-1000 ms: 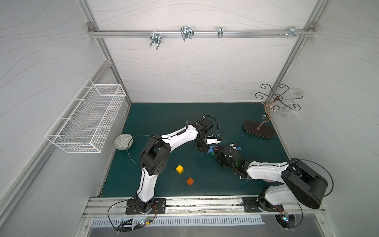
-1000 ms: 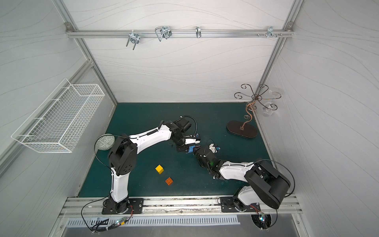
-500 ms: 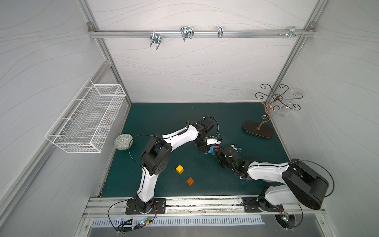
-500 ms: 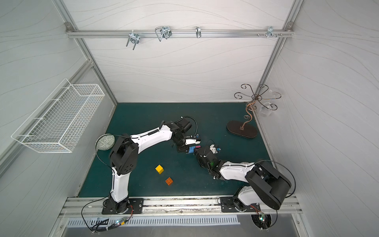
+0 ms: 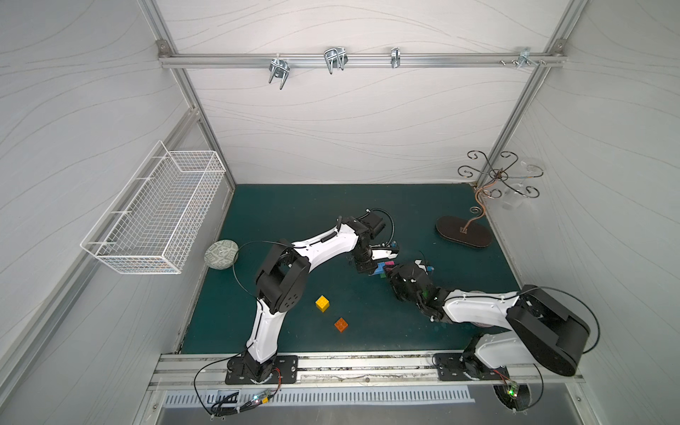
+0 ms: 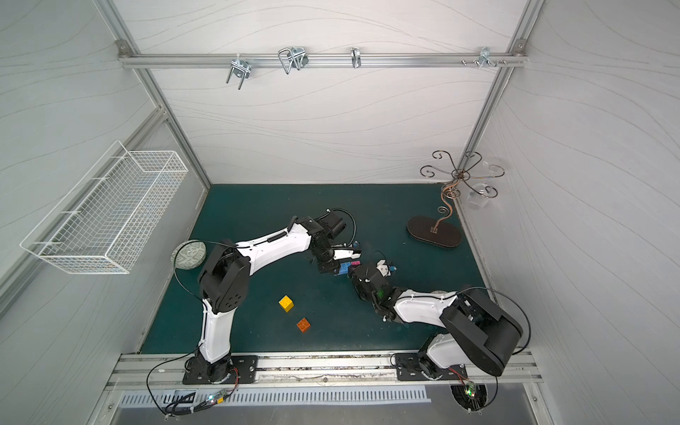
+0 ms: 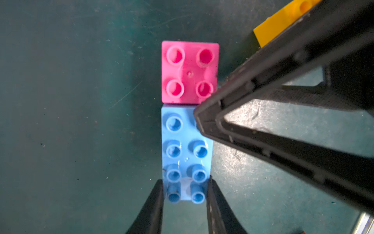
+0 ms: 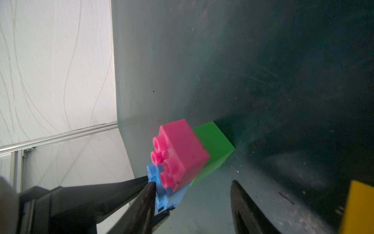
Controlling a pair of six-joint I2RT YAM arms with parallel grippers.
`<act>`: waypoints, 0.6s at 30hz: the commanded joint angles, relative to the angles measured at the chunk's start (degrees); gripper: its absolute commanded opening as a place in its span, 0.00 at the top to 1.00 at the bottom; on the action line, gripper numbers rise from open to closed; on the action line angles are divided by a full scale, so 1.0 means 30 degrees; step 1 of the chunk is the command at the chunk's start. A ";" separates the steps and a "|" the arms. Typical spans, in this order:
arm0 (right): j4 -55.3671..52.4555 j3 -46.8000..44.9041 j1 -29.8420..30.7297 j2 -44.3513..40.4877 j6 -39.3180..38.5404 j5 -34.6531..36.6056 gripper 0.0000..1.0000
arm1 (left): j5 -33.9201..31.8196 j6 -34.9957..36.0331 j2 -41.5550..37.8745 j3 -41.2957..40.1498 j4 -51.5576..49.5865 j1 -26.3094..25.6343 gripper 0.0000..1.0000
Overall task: Assemble the number 4 with lego
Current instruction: Assemble the lego brick with the lego brick.
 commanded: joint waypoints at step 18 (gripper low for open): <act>-0.3883 -0.0681 0.0172 0.0595 0.1126 -0.0349 0.45 | -0.0955 -0.0363 0.0179 0.1041 0.0299 -0.0060 1.00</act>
